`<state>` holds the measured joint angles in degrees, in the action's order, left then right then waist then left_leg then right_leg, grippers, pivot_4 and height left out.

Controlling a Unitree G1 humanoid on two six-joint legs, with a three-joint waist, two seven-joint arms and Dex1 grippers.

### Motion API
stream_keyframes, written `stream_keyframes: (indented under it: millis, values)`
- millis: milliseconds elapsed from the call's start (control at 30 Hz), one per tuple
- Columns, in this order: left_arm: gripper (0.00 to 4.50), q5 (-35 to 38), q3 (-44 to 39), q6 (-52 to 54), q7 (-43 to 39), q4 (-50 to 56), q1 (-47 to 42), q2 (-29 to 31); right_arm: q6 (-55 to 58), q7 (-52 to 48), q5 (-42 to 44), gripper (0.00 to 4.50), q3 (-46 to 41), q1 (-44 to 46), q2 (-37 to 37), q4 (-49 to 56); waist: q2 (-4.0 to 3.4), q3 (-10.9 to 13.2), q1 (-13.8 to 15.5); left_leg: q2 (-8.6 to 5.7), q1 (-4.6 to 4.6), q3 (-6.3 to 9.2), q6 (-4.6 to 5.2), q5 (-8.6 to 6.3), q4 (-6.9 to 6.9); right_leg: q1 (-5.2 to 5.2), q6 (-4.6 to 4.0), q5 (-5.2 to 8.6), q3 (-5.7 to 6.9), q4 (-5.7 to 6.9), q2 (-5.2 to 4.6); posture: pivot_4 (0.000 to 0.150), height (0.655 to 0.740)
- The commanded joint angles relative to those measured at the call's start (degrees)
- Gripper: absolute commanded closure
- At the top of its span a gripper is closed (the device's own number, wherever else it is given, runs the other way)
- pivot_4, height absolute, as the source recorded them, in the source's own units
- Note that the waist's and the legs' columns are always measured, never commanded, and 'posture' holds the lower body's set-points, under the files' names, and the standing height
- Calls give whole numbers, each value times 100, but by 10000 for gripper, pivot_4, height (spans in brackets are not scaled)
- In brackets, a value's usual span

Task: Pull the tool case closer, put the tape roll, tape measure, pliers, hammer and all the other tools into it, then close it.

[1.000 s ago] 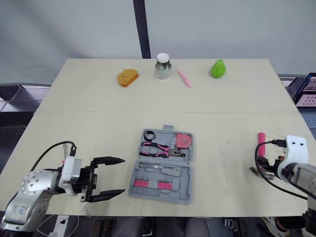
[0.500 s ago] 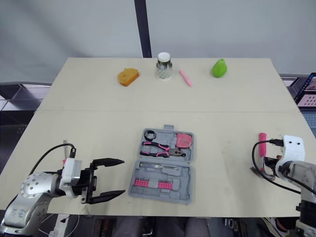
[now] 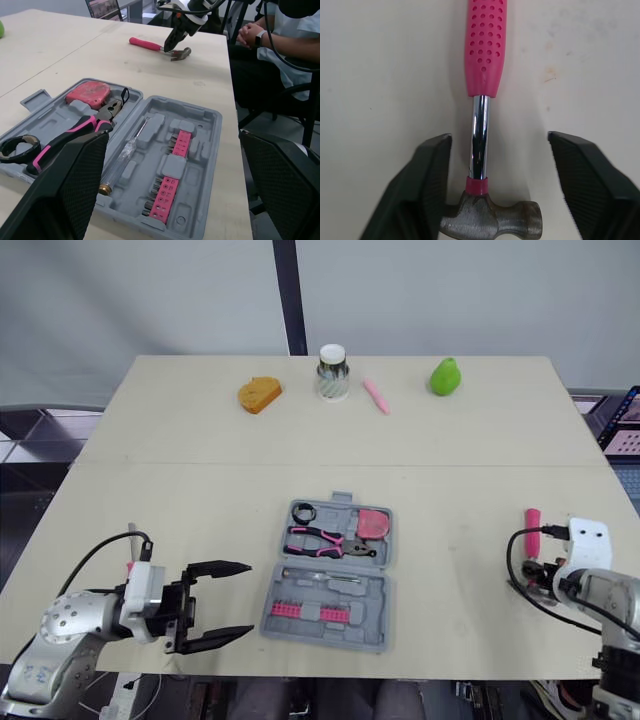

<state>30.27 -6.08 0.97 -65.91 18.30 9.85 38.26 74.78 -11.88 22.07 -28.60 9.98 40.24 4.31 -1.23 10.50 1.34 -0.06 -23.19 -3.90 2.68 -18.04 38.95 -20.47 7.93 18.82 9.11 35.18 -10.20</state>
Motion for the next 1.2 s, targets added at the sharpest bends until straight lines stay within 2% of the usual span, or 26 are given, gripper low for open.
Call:
stream_keyframes:
  millis: [33,400,833,1200]
  values:
    - [0,4,-7,-71,35,211,51,-20,-37,-64,-54,311,-86,-27,40,80,0,0,0,0,0,0,0,0,0,0,0,0,0,0,0,1500,6950]
    - [0,-28,41,-26,161,292,48,-20,-95,35,-158,311,-54,44,-65,-182,0,0,-1,-1,0,0,-1,1,0,-1,0,0,0,4,0,1500,6950]
    - [0,-29,50,-34,173,293,93,-10,322,42,-117,311,-215,-199,-302,297,0,0,0,0,1,1,-2,2,0,-2,0,0,0,10,0,1500,6950]
    - [0,-56,60,-68,168,260,94,-28,422,27,-171,311,-214,-176,-323,302,0,0,2,-1,1,2,-2,2,0,-3,0,0,0,12,0,1500,6950]
